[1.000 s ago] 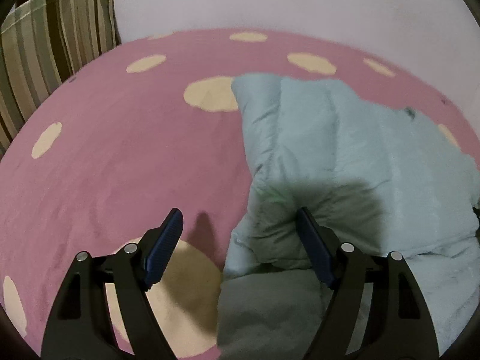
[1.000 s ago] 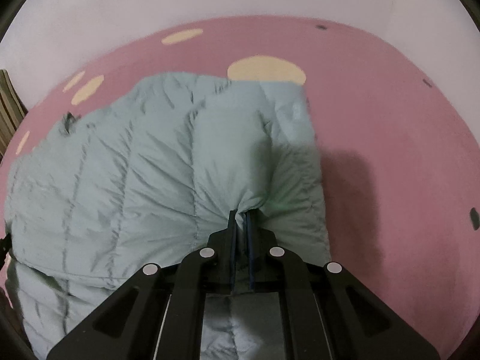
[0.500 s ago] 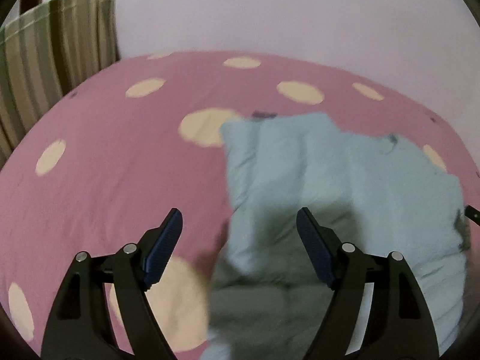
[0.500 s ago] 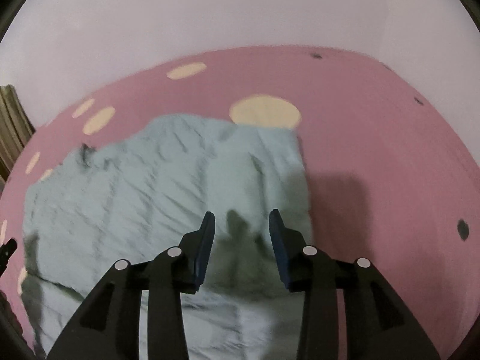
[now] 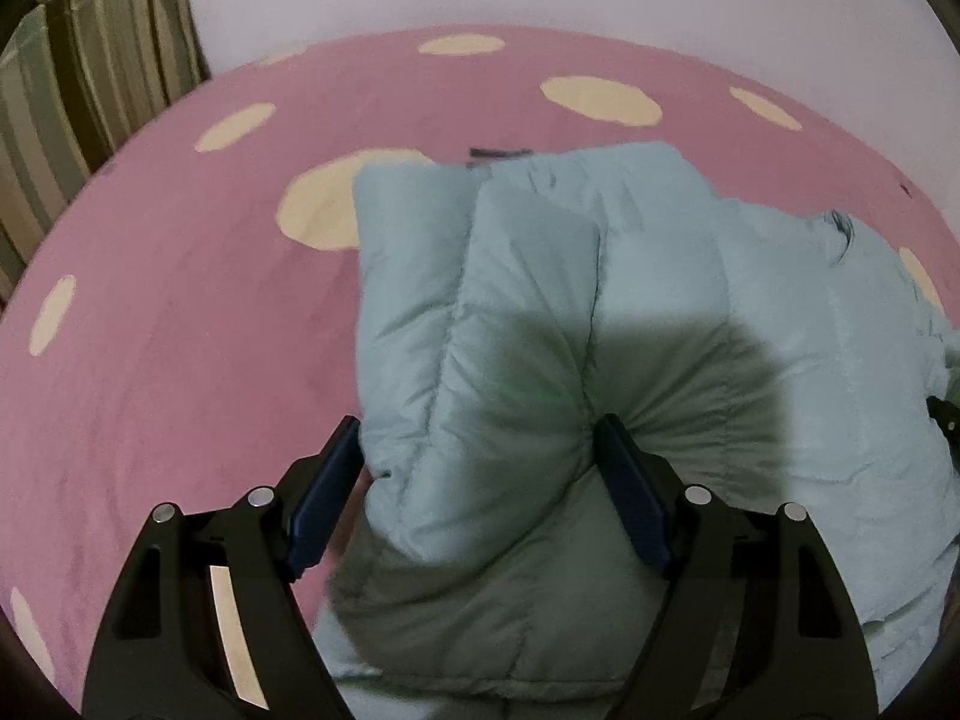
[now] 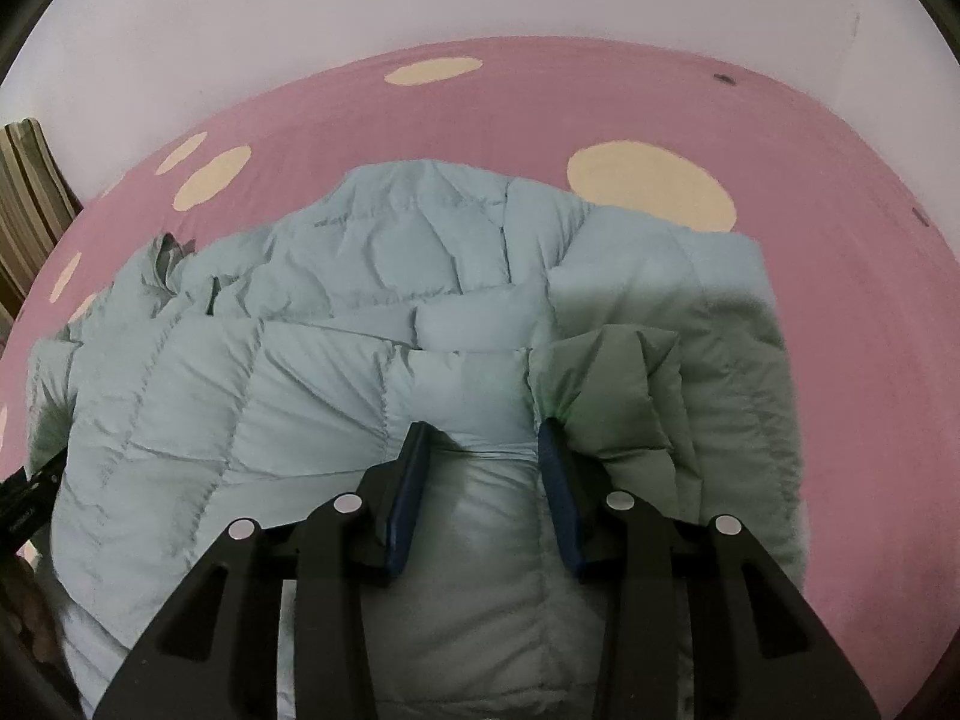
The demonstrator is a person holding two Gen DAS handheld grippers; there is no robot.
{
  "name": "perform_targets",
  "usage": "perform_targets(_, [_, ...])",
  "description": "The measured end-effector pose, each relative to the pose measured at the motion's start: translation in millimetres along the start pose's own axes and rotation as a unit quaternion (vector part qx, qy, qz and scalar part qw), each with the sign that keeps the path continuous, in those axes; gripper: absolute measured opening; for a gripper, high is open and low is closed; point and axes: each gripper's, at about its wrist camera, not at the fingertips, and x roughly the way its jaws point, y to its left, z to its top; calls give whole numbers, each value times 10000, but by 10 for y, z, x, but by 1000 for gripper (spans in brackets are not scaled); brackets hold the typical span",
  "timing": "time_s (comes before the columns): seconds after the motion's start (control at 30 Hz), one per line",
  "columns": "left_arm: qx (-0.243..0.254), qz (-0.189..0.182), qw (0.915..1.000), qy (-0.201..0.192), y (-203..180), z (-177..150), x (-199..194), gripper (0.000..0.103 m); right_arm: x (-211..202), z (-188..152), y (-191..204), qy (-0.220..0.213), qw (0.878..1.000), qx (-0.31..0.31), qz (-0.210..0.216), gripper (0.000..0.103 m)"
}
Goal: Fold large clothes
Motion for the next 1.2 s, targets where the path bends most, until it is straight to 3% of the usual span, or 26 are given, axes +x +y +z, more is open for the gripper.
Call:
perform_targets(0.1, [-44, -130, 9991, -408, -79, 40, -256, 76, -195, 86, 79, -244, 9995, 67, 210, 39])
perform_targets(0.2, [58, -576, 9968, -553, -296, 140, -317, 76, -208, 138, 302, -286, 9988, -147, 379, 39])
perform_targets(0.27, [270, -635, 9965, -464, -508, 171, -211, 76, -131, 162, 482, -248, 9985, -325, 372, 39])
perform_targets(0.47, [675, -287, 9973, -52, -806, 92, 214, 78, 265, 49, 644, 90, 9981, -591, 173, 39])
perform_targets(0.6, [612, -245, 9976, -230, -725, 61, -55, 78, 24, 38, 623, -104, 9983, -545, 194, 39])
perform_targets(0.73, [569, -517, 9957, -526, -702, -109, -348, 78, -281, -142, 535, -289, 9981, -448, 320, 40])
perform_targets(0.83, [767, -590, 9952, -142, -835, -217, -135, 78, -168, -280, 525, -9, 9987, -442, 248, 47])
perform_targets(0.93, [832, -563, 9948, -172, -848, -231, -88, 78, -56, -296, 560, -2, 9978, -643, 185, 47])
perform_targets(1.03, [718, -942, 9925, -289, -700, -237, -340, 78, -316, -290, 450, -147, 9978, -466, 438, 48])
perform_targets(1.2, [821, -939, 9908, -527, -288, -568, -763, 82, -847, -572, 56, -413, 9972, -388, 490, 57])
